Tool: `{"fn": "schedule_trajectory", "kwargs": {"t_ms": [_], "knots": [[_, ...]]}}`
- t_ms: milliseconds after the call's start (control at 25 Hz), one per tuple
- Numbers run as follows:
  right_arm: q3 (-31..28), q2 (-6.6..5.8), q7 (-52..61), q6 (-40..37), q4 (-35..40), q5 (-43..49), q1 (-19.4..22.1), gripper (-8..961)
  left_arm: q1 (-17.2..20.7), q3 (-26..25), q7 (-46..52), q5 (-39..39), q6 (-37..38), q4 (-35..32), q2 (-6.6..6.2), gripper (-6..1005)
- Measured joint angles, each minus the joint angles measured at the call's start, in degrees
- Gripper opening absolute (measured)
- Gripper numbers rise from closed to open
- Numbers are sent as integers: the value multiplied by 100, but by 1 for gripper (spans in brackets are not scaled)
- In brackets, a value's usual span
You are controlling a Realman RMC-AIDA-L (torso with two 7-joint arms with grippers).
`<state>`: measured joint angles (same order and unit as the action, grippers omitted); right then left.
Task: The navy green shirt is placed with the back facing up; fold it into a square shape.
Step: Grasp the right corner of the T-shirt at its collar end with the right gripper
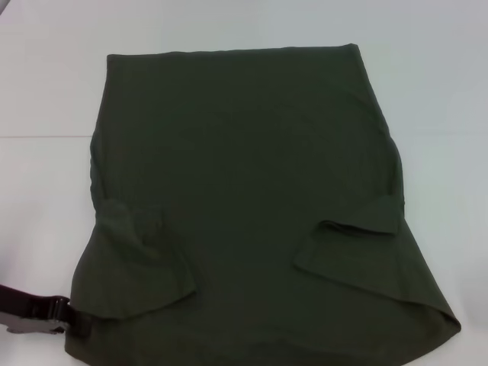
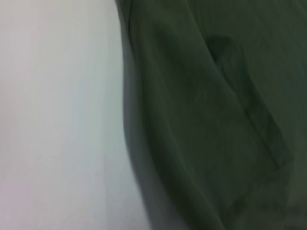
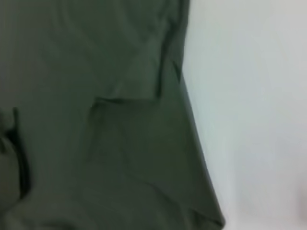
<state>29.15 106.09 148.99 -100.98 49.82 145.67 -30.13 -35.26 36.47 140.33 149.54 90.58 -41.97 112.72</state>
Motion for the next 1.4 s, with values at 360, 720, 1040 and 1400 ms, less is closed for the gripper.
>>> {"fn": "schedule_trajectory", "kwargs": {"t_ms": [360,720,1040,1400], "knots": [[94,198,14,189,-92,222,-241,885,8,13,23,24,-2,-1,-19,29],[281,323,-25,510,-286,237,-285,884,-29,9,-10,-7,-20,-28,-17,30],[449,433,-42,653,-361,245,-366,884,-32,-7,-20,-13,-56,-13,-12,30],[536,586,-206,805,-370,252,-320,885,-8,-16,-75,-21,-102,-5,0,30]]}}
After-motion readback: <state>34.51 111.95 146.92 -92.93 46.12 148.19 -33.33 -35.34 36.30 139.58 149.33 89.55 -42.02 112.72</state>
